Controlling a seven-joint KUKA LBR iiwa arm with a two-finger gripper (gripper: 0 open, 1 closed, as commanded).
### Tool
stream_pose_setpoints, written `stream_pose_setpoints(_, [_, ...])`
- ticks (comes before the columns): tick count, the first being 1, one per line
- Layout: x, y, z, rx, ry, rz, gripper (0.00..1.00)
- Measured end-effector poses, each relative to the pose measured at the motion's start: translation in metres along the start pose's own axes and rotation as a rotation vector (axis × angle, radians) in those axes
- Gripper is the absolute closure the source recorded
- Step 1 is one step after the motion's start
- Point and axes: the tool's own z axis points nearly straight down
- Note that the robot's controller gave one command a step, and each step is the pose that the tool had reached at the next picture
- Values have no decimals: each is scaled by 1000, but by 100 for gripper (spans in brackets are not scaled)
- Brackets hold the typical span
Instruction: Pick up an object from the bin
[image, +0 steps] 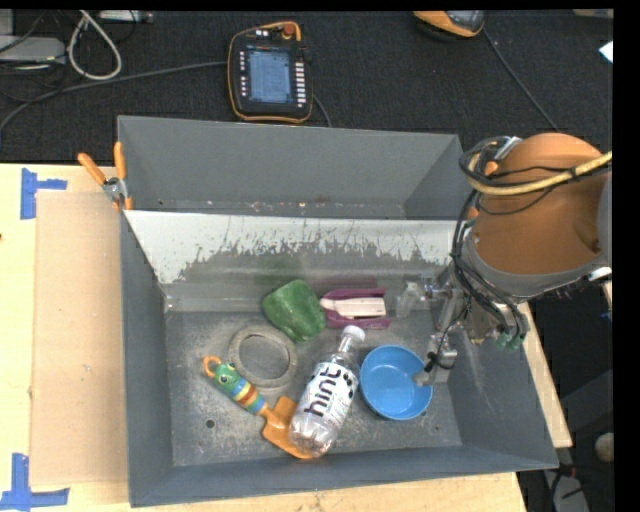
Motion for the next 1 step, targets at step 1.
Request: stream_pose_setpoints(1, [0,0,0,0,0,0,0])
